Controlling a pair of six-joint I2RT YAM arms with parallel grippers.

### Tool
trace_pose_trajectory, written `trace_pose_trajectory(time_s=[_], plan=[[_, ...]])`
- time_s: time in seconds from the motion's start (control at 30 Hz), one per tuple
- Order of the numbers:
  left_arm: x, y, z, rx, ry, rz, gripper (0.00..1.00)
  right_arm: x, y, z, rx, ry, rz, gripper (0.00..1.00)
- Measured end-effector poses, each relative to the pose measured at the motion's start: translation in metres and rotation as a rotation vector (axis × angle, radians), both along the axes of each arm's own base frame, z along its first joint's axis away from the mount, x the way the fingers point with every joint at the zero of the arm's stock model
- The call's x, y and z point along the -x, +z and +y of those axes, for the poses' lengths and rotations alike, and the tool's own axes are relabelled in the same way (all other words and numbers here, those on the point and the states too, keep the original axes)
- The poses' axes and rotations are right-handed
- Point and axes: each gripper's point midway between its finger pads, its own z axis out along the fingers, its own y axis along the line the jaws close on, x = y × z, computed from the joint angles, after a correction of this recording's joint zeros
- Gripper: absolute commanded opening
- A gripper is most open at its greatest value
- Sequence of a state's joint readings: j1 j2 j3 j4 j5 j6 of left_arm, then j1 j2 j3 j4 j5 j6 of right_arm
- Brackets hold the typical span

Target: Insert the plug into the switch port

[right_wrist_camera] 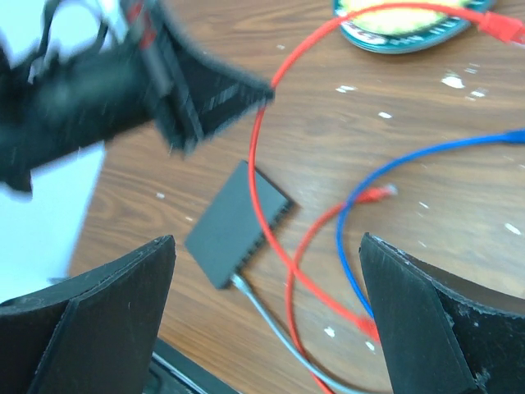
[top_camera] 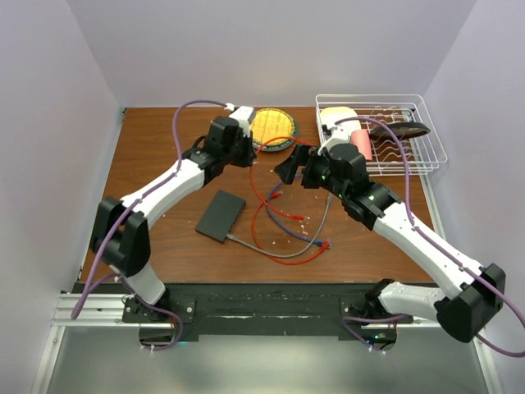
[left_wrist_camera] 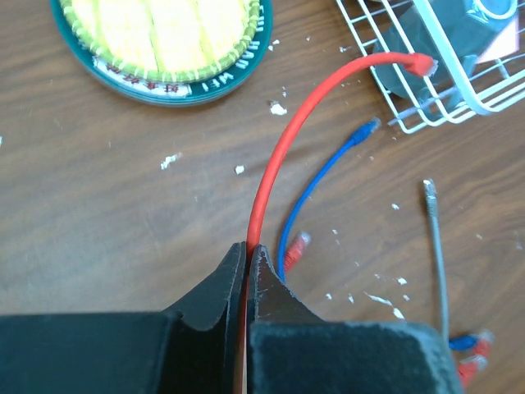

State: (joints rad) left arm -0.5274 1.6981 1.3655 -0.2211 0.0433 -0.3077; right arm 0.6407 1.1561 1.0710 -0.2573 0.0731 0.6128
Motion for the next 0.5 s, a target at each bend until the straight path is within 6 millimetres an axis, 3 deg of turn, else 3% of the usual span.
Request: trace_pose_trajectory(time_s=[0.23,0.5], plan=[[0.034,0.021,0.018,0.080,0.050,-0.010,0.00,-0.026,0.003,0.037,-0.189,0.106,0.027,0.95],[0.059,0.037,0.029,0.167,0.084,-0.017,0.00,-0.048,-0.018,0.077,-0.362,0.179,0.130,0.88]])
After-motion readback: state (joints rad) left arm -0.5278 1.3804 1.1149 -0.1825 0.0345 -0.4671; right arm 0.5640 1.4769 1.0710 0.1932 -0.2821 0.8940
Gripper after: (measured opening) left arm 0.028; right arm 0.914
